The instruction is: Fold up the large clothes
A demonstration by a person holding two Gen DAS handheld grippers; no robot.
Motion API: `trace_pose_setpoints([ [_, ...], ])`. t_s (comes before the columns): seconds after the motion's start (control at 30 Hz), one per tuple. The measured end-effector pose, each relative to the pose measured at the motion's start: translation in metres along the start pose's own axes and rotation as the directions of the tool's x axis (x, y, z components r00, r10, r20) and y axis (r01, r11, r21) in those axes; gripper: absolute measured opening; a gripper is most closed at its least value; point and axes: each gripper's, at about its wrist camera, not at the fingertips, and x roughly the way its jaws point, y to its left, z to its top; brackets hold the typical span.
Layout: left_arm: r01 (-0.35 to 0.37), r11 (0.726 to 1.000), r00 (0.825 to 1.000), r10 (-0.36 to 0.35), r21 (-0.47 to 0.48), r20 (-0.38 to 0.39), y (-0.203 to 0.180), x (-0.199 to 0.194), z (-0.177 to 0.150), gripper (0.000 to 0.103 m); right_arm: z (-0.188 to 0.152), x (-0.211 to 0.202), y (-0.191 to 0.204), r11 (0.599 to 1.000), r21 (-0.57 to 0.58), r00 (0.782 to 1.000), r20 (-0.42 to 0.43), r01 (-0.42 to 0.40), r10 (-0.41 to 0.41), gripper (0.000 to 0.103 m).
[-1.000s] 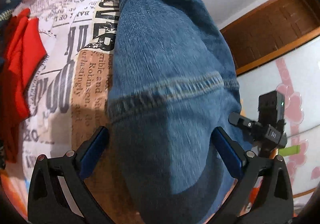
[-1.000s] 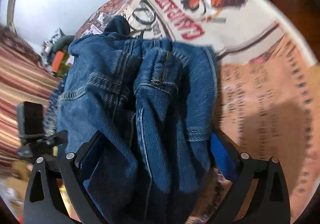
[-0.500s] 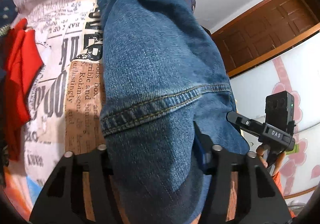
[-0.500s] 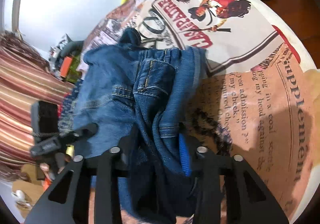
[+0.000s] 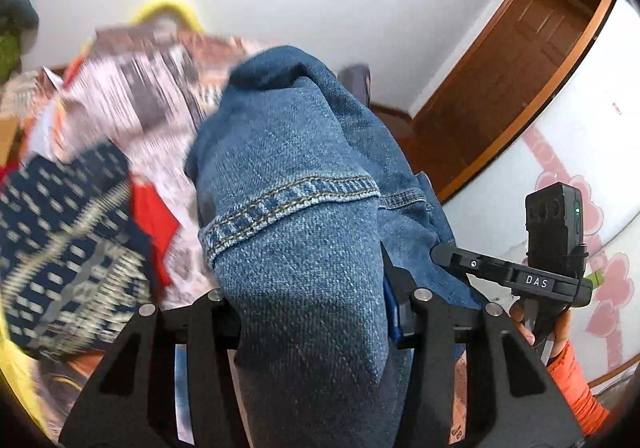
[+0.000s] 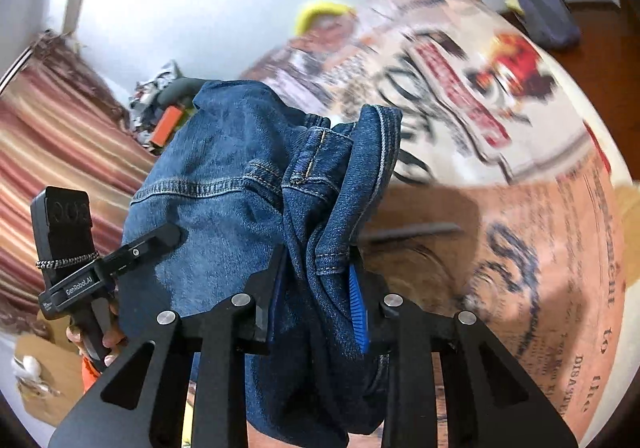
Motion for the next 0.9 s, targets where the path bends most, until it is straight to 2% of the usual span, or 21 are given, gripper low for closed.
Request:
trace_pose_setpoints([
  [0.13,-0.016,1.0,0.998,0.016,-0.001,0.069,0.027,-0.047,0.016,0.048,0.015,0.009,0.051,0.998,-0.063,0.999,0.04,-0.023,0.025,0.026],
  [0.23,-0.055,0.998,0.993,0.055,-0.002,0.106,0.054,-0.078,0.025,0.048,0.023,0.028,0.083,0.995,-0.094,0.998,0.046,-0.042,0.047,0.026],
  [0.43,-0.158,0.986,0.981,0.163,-0.057,0.108,0.133,-0.107,0.031,0.048,0.037,0.111,0.131,0.984,-0.158,0.997,-0.011,-0.082,0.081,0.026],
  [0.53,-0.21,0.972,0.972,0.219,-0.106,0.082,0.182,-0.099,0.022,0.048,0.032,0.165,0.138,0.983,-0.153,0.994,-0.055,-0.104,0.097,0.026],
  [0.7,-0.269,0.934,0.963,0.264,-0.234,-0.052,0.275,-0.045,-0.011,0.052,0.009,0.257,0.125,0.99,-0.135,0.986,-0.161,-0.052,0.03,0.028],
  [0.8,-0.239,0.936,0.97,0.242,-0.258,-0.021,0.299,-0.034,-0.029,0.058,-0.001,0.278,0.113,0.983,-0.181,0.986,-0.166,-0.021,-0.01,0.036],
  [0.9,-0.202,0.942,0.977,0.213,-0.268,0.012,0.305,-0.037,-0.036,0.061,-0.005,0.275,0.106,0.978,-0.21,0.987,-0.163,-0.021,-0.013,0.043],
])
